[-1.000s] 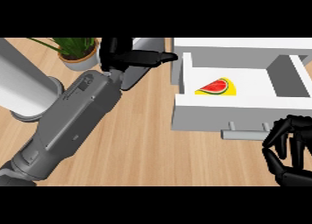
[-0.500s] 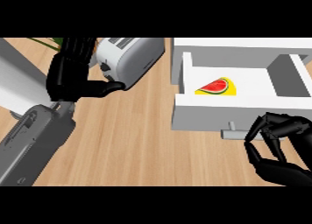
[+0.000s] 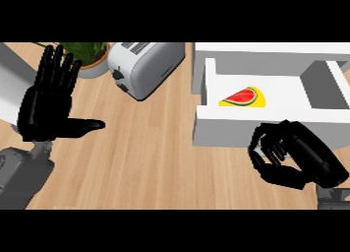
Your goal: Pick up the cup, place it into the drawer and close the drawer
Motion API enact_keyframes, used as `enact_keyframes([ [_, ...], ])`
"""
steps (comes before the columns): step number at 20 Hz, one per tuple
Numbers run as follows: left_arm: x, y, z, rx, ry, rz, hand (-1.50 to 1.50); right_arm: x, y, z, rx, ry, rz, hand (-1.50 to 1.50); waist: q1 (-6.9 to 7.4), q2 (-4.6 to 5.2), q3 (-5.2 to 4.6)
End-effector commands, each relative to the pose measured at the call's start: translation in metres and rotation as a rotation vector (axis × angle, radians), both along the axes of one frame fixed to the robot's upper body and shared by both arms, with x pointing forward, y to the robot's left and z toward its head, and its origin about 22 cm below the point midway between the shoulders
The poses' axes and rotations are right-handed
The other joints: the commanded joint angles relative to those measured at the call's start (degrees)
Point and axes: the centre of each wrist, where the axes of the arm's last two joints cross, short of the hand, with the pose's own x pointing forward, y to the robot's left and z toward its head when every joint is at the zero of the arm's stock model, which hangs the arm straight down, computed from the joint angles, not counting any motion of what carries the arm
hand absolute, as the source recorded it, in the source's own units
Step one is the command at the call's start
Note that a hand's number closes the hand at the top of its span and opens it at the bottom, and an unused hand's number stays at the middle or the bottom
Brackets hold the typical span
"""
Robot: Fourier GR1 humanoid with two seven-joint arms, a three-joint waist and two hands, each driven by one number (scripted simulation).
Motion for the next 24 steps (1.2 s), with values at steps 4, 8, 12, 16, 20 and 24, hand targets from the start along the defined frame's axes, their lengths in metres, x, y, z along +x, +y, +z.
enact_keyframes([
  [4,-0.034,0.041,-0.026,0.003,0.001,0.010,-1.50,0.023,0.019,-0.062,-0.120,-0.015,0.001,-1.50,-0.70,0.07,0.03],
  [8,-0.027,0.046,-0.016,-0.012,0.003,0.005,-1.50,0.044,0.045,-0.071,-0.197,0.027,-0.008,-1.50,-1.05,0.05,0.02],
  [12,-0.039,0.074,-0.031,0.006,0.017,0.015,-1.50,0.060,0.033,-0.104,-0.270,0.075,-0.011,-1.50,-0.77,0.17,0.03],
  [16,-0.047,0.068,-0.016,-0.022,0.005,0.036,-1.50,0.092,0.023,-0.097,-0.233,0.088,-0.018,-1.50,-1.03,0.06,0.03],
  [20,-0.049,0.075,-0.024,-0.011,-0.002,0.020,-1.50,0.117,0.018,-0.101,-0.194,0.086,-0.032,-1.50,-0.85,0.15,0.04],
  [24,-0.050,0.080,-0.037,-0.014,0.012,-0.015,-1.50,0.141,0.011,-0.099,-0.168,0.150,-0.025,-1.50,-0.13,0.46,0.07],
])
